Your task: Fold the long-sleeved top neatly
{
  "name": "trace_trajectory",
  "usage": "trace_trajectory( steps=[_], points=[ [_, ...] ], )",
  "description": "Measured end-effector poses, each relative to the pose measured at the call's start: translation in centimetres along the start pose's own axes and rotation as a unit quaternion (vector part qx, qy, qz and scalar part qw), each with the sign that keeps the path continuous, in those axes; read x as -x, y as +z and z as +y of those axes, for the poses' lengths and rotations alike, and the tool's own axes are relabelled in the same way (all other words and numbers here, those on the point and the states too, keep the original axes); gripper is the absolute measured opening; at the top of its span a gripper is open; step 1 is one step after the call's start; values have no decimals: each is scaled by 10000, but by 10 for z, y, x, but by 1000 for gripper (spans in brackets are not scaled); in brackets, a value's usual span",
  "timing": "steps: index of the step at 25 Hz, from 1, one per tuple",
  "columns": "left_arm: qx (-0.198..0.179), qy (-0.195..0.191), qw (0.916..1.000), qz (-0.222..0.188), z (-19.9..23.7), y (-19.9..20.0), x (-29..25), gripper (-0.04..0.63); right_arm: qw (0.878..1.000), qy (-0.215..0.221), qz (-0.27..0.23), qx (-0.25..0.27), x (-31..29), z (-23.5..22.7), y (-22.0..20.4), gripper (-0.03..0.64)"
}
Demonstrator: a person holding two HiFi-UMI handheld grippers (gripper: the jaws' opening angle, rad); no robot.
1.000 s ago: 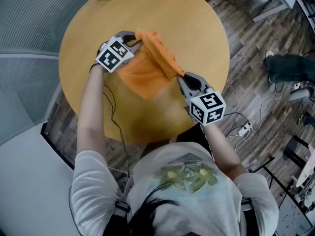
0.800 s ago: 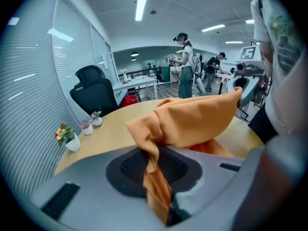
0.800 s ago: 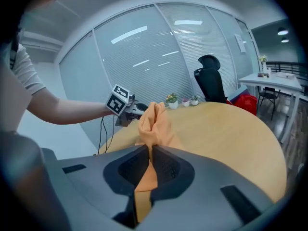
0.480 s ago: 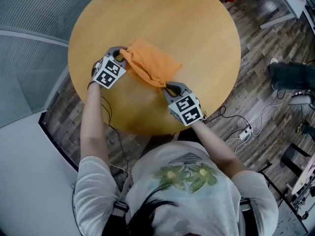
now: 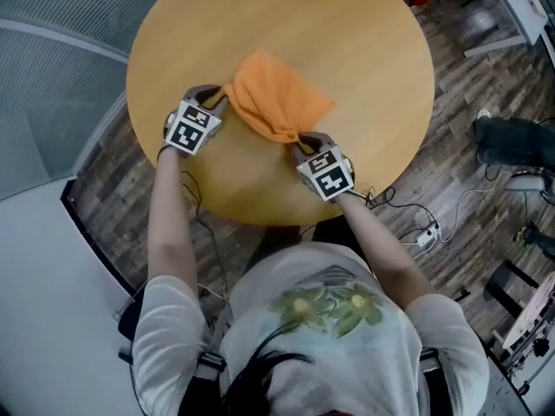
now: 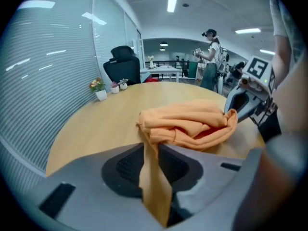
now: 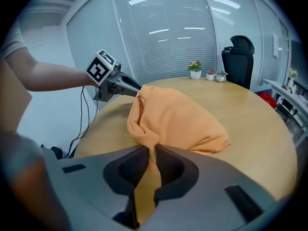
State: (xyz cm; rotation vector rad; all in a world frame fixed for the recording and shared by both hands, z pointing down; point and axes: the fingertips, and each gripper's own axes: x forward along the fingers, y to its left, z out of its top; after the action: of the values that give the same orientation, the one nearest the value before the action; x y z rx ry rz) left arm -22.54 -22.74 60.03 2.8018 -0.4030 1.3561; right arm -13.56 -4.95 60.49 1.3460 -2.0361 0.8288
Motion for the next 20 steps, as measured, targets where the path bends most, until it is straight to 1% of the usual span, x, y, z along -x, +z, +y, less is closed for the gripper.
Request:
trace_trajectory(
  steps=[2,3,4,6,7,8,11,13,15,17,18,20],
  points=[
    [443,191,9984,-292,8,5,19,77,9999,53,-22,-99,6,4,3,42],
    [750,299,9957,-464,11,9,29,77,9998,78,-62,-143,12,5,6,51],
    [1127,370,9908,-647,14,15,37,77,9997,112,-99,-188,17,6,7,71],
    [1934,326,9763,-920,11,29,47,77,9993,187,-155,-285,26,6,11,131],
    [2240,219,9697,-945,5,33,47,77,9991,202,-190,-325,30,6,14,143],
    [2430,92,9659,-890,-4,36,44,77,9989,198,-233,-357,34,6,17,143],
    [2597,-244,9644,-426,-35,29,23,90,9982,176,-343,-455,41,5,24,143],
    [2683,-309,9628,-110,-49,20,8,96,9976,163,-427,-521,42,4,29,143],
    [2763,-148,9610,50,-50,14,-1,95,9965,191,-518,-621,41,3,34,143],
    [2770,53,9608,123,-47,10,-3,84,9960,298,-478,-690,33,6,34,141],
    [2742,103,9615,148,-46,8,-2,61,9963,369,-373,-680,25,10,30,141],
    [2657,107,9638,214,-47,4,0,44,9971,505,-49,-572,8,18,16,141]
  ],
)
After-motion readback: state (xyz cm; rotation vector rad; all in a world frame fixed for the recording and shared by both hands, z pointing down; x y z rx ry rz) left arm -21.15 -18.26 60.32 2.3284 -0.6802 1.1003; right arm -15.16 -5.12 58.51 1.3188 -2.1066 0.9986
